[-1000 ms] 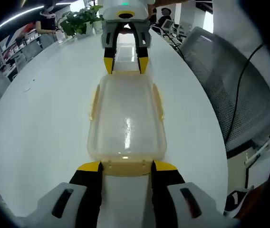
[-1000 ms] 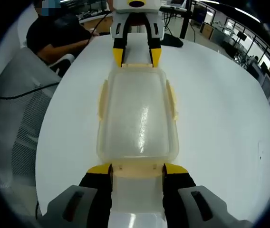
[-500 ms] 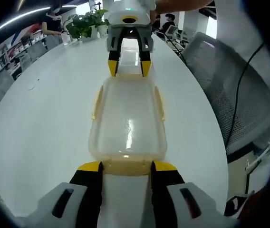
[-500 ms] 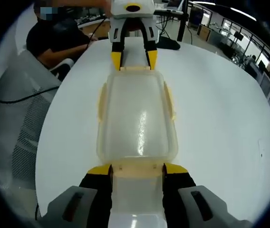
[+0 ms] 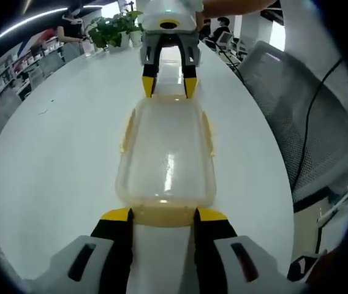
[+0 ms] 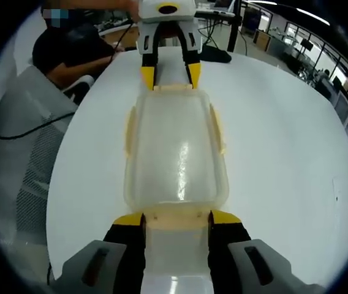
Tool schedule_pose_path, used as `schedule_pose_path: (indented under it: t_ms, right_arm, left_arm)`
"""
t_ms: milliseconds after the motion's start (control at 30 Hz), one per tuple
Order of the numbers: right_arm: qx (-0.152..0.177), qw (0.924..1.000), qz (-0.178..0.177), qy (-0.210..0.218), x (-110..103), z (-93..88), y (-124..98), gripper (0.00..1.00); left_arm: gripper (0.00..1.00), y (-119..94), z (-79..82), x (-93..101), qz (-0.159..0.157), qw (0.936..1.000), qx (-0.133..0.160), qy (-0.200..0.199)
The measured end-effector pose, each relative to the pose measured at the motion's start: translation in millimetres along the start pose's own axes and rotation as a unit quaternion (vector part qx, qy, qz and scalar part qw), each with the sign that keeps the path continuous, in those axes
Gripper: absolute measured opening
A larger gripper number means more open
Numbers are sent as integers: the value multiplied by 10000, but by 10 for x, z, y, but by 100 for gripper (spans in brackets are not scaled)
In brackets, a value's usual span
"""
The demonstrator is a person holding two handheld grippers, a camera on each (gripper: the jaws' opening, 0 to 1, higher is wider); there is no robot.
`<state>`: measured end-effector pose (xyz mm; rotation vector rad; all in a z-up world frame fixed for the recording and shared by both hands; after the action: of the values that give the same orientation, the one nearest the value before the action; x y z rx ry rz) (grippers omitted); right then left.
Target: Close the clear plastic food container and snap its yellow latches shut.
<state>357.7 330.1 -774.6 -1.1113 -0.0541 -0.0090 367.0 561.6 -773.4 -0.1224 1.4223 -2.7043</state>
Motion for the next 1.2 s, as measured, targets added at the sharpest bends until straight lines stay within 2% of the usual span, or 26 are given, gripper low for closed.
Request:
schedule_pose_path:
  t_ms: [233,400,633,700,867,1200]
  right_arm:
    - [-22,9999,-100,-52,-18,20,-84,38]
    - [133,9997,-140,-126,-1,80,-260,38]
    - [179,9995,-181,-188,-34,111,-522,38]
    - [237,9992,-242,-188,-40,96,-615,38]
    - [228,9991,-301,-184,-86,31,-782,38]
    - [216,9990,-381,-53,-168,-184,-1027,39]
  left_arm:
    - [38,-58,85,35,148,9998,-114,69]
    - [38,-220,200,40,156,9998,-141,61]
    - [38,-394,411,85,103,9998,-176,42]
    - [38,-435,478,87,130,9998,-100,79]
    - [38,-457,699,152,140,9997,-118,177]
    - [38,-384,975,181,115,9994,-67,325]
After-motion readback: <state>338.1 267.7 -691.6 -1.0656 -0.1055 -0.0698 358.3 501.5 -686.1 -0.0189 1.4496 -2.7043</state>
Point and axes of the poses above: the point that each gripper's makers call its tool centre point, and the gripper's own axes: y roughly forward along the fingers, x roughly to its right, z roughly out of its top, the point moved 7 cm from there along -y, roughly backward along the fingers, and after that the axes turned 6 degrees about -y, right-handed, at the moved point
